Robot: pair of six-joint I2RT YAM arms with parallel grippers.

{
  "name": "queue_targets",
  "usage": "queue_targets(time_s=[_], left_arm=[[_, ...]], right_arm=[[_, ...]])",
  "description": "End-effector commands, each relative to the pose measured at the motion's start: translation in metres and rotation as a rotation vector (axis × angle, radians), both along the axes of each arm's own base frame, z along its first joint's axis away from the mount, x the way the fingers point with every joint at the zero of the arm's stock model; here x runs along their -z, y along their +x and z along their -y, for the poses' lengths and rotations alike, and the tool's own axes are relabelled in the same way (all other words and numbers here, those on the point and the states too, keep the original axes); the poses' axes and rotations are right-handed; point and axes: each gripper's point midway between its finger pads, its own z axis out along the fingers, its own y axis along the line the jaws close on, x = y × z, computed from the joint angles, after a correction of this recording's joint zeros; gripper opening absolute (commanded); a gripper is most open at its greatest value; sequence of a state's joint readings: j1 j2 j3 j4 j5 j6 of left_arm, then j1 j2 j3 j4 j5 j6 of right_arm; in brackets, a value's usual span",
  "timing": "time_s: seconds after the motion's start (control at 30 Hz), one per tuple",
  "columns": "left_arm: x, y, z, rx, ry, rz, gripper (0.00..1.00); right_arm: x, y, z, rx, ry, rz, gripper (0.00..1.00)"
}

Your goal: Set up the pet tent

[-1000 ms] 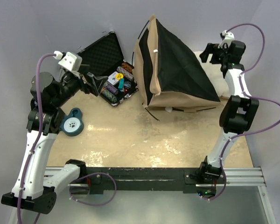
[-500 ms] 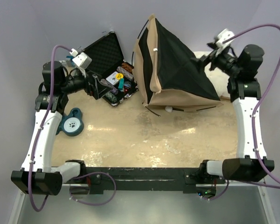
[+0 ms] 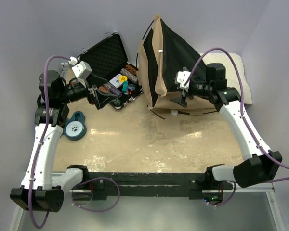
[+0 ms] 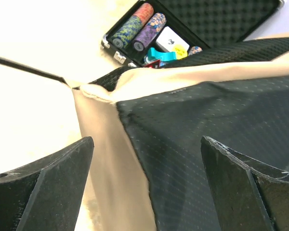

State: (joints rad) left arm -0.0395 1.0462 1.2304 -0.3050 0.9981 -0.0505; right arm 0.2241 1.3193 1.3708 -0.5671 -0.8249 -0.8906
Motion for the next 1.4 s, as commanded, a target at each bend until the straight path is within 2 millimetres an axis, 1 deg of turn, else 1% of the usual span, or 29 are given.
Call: queue_targets(time_s=[0.0,0.07,0.17,0.23,0.27,0.33,0.47,0.6,0.67,0.7,0.73,0.77,0.8,0.83,0.9,0.97,1.03,1.1,1.2,1.23,1.37], left_arm=[[-0.008,-0.02,0.005,0.079,0.012,0.104,0.96],[-0.007,-0.022,0.005,0.085,0.011,0.101,0.95],[-0.007,-0.023,0.007,0.104,0.01,0.097,0.93],[-0.006,-0.023,0.008,0.116,0.023,0.119,0.91],[-0.005,-0.022,0.009,0.121,0.024,0.119,0.9],[-0.003,-0.02,0.01,0.123,0.025,0.113,0.88],[-0.002,-0.019,0.017,0.133,0.026,0.122,0.87],[-0.001,-0.017,0.025,0.144,0.025,0.127,0.85],[-0.001,-0.018,0.03,0.152,0.026,0.129,0.85],[-0.001,-0.019,0.033,0.159,0.026,0.13,0.84],[0.0,-0.02,0.038,0.173,0.027,0.129,0.84],[0.001,-0.023,0.042,0.187,0.028,0.13,0.84],[0.002,-0.027,0.047,0.209,0.032,0.134,0.84],[0.003,-0.031,0.053,0.238,0.036,0.147,0.84],[0.003,-0.044,0.063,0.311,0.044,0.182,0.82],[-0.004,-0.055,0.07,0.369,0.035,0.239,0.8],[-0.014,-0.065,0.076,0.43,0.009,0.306,0.78],[-0.022,-0.075,0.086,0.498,-0.001,0.376,0.74],[-0.022,-0.09,0.108,0.585,-0.001,0.438,0.7],[-0.027,-0.096,0.116,0.611,-0.013,0.481,0.7],[-0.034,-0.11,0.141,0.675,-0.076,0.487,0.64]], right_arm=[[-0.017,0.002,-0.008,-0.067,-0.025,0.207,0.95],[-0.014,0.005,-0.016,-0.092,-0.041,0.236,0.93],[-0.01,0.005,-0.029,-0.135,-0.046,0.223,0.86],[-0.006,0.001,-0.035,-0.165,-0.053,0.203,0.81],[-0.006,0.0,-0.038,-0.175,-0.052,0.2,0.76],[-0.006,-0.003,-0.041,-0.182,-0.044,0.19,0.68],[-0.002,-0.006,-0.043,-0.18,-0.037,0.17,0.59],[0.002,-0.002,-0.039,-0.146,-0.044,0.14,0.57],[0.002,-0.002,-0.039,-0.136,-0.04,0.132,0.52],[0.0,-0.001,-0.039,-0.124,-0.032,0.133,0.47],[-0.001,-0.001,-0.039,-0.113,-0.018,0.127,0.34],[-0.004,-0.001,-0.04,-0.114,-0.011,0.126,0.27],[-0.007,-0.002,-0.04,-0.112,-0.002,0.121,0.18],[-0.012,-0.005,-0.04,-0.109,0.011,0.115,0.14],[-0.027,-0.01,-0.041,-0.096,0.051,0.112,0.0],[-0.04,-0.017,-0.042,-0.1,0.089,0.114,0.0],[-0.047,-0.024,-0.042,-0.104,0.115,0.107,0.0],[-0.047,-0.027,-0.043,-0.104,0.124,0.088,0.0],[-0.045,-0.029,-0.042,-0.099,0.126,0.057,0.0],[-0.045,-0.03,-0.042,-0.098,0.129,0.052,0.0],[-0.044,-0.031,-0.042,-0.088,0.136,0.036,0.0]])
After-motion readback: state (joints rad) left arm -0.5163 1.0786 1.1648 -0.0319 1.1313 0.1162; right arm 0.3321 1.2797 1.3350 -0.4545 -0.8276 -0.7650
